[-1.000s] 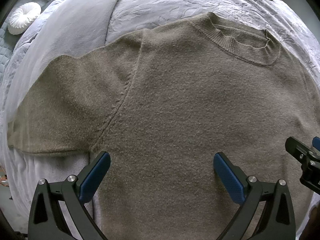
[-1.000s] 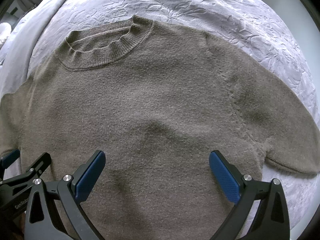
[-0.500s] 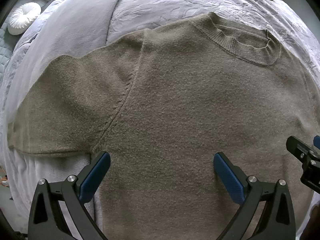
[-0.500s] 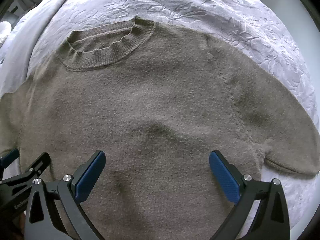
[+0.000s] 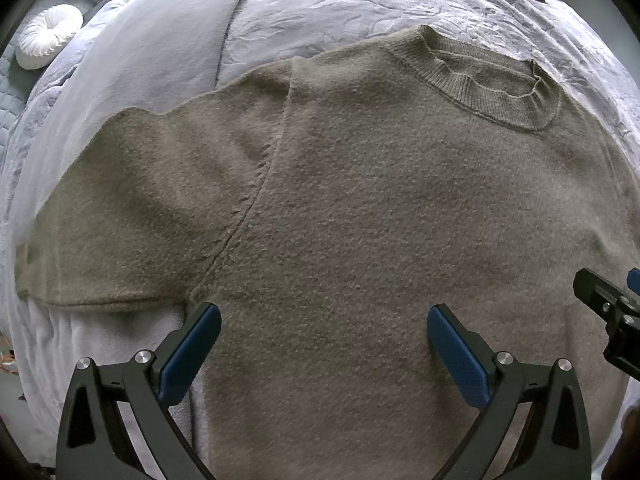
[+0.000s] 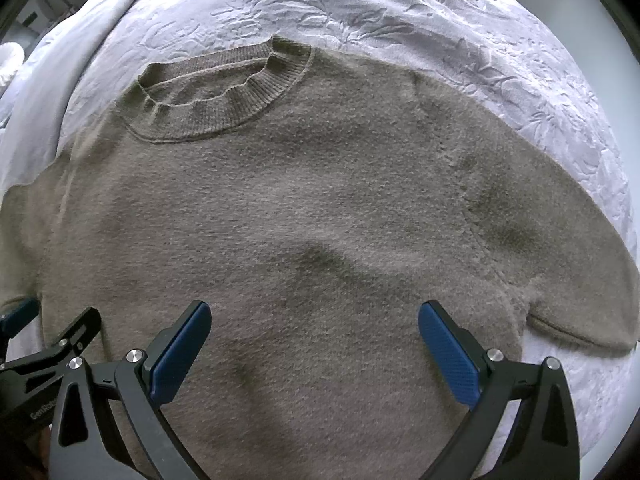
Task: Fold small clothes
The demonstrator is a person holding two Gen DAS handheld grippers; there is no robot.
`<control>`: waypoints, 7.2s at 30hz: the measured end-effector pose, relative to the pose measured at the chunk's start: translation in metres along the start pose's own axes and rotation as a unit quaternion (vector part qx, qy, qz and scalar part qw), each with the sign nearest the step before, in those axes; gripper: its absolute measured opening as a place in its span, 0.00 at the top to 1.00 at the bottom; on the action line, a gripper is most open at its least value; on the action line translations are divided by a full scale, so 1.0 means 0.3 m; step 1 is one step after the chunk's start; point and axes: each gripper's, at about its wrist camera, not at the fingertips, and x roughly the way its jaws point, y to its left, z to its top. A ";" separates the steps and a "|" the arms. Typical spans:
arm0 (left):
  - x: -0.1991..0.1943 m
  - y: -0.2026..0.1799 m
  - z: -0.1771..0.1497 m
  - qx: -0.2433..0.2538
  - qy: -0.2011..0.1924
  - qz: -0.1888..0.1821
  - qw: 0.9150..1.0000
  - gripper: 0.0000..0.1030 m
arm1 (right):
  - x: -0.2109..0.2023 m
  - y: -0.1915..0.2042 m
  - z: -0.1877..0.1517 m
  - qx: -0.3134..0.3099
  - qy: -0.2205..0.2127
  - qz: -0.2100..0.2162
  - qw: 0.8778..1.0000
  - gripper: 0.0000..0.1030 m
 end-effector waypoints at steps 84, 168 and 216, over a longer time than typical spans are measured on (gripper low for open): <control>-0.041 -0.121 0.113 0.089 -0.135 -0.169 0.972 0.91 | -0.071 -0.087 -0.112 0.059 0.010 0.120 0.991 0.00; 0.067 0.496 0.058 -0.031 -0.090 0.023 0.995 0.01 | 0.094 -0.386 0.070 0.305 -0.051 0.286 0.907 0.93; -0.128 -0.190 -0.038 0.112 -0.086 -0.049 0.989 0.01 | -0.103 -0.912 -0.310 0.420 -0.096 0.186 0.883 0.35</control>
